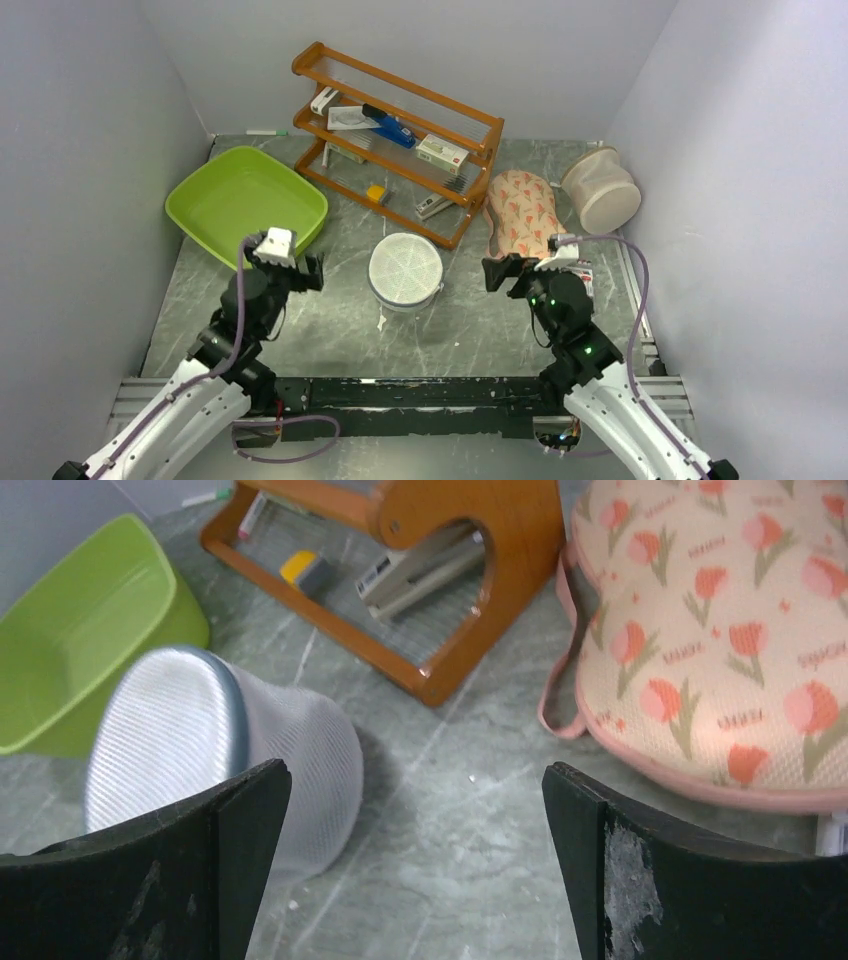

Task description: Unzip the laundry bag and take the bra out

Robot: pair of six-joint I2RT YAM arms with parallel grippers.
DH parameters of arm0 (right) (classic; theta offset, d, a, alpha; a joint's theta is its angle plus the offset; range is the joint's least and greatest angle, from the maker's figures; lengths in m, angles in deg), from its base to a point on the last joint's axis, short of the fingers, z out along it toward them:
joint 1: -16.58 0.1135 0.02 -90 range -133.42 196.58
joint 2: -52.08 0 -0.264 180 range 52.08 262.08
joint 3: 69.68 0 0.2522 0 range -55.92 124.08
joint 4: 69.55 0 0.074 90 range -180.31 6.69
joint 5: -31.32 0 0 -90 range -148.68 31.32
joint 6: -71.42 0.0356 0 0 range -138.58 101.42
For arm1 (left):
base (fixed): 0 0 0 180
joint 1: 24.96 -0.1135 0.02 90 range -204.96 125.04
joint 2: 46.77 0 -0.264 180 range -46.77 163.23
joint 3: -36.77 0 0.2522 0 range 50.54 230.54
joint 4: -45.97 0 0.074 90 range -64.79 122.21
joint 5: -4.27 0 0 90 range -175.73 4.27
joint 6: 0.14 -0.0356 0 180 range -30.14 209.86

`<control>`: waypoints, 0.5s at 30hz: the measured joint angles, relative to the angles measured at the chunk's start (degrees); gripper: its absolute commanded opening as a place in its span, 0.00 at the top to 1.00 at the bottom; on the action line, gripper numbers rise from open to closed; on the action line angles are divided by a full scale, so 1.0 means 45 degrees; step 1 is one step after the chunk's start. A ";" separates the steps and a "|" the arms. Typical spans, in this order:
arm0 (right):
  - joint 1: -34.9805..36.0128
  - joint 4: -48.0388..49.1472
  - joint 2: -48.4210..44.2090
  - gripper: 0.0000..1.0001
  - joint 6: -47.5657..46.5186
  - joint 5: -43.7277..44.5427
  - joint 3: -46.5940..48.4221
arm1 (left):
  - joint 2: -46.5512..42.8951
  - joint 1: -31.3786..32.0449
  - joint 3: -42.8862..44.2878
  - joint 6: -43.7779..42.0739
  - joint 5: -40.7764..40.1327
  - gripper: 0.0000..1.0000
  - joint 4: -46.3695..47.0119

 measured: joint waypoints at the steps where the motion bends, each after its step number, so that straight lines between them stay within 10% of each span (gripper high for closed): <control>1: 0.0102 -0.0049 0.0476 0.00 -0.0049 0.0146 0.0510 | 0.0539 -0.0423 0.0593 0.0194 0.0291 0.04 -0.0063; 15: 0.1117 -0.0554 0.4473 0.00 -0.0874 0.1549 0.5357 | 0.5775 -0.4459 0.6373 0.2618 0.4512 0.04 -0.0199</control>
